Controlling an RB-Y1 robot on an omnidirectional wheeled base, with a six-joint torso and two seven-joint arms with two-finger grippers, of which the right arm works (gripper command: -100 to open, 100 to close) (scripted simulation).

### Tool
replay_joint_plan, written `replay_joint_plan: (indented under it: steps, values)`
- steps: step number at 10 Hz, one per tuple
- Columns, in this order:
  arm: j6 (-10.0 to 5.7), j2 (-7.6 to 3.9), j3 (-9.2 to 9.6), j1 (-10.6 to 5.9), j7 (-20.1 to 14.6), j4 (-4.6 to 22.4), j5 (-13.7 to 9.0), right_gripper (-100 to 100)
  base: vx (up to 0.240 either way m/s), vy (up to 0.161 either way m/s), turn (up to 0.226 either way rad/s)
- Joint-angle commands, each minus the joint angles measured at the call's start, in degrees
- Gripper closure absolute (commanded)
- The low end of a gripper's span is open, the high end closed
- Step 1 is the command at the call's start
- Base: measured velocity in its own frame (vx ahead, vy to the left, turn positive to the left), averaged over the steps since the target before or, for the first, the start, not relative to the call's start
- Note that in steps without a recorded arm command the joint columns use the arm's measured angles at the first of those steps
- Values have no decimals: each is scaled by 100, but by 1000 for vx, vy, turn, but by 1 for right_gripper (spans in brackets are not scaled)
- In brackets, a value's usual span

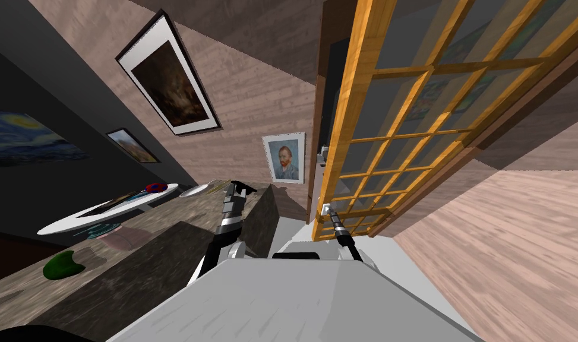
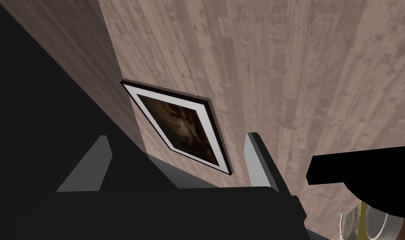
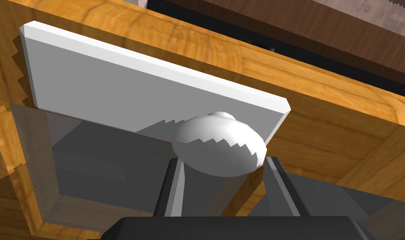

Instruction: Pull the door open

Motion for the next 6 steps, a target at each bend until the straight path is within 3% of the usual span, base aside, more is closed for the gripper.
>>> replay_joint_plan:
  steps: [1, 6]
  values:
    - [-21, 19, 56, -13, -250, 19, -38, 100, -27, -30, 32]
    - [-36, -26, 155, -16, -928, 42, -195, 100, -36, -20, 56]
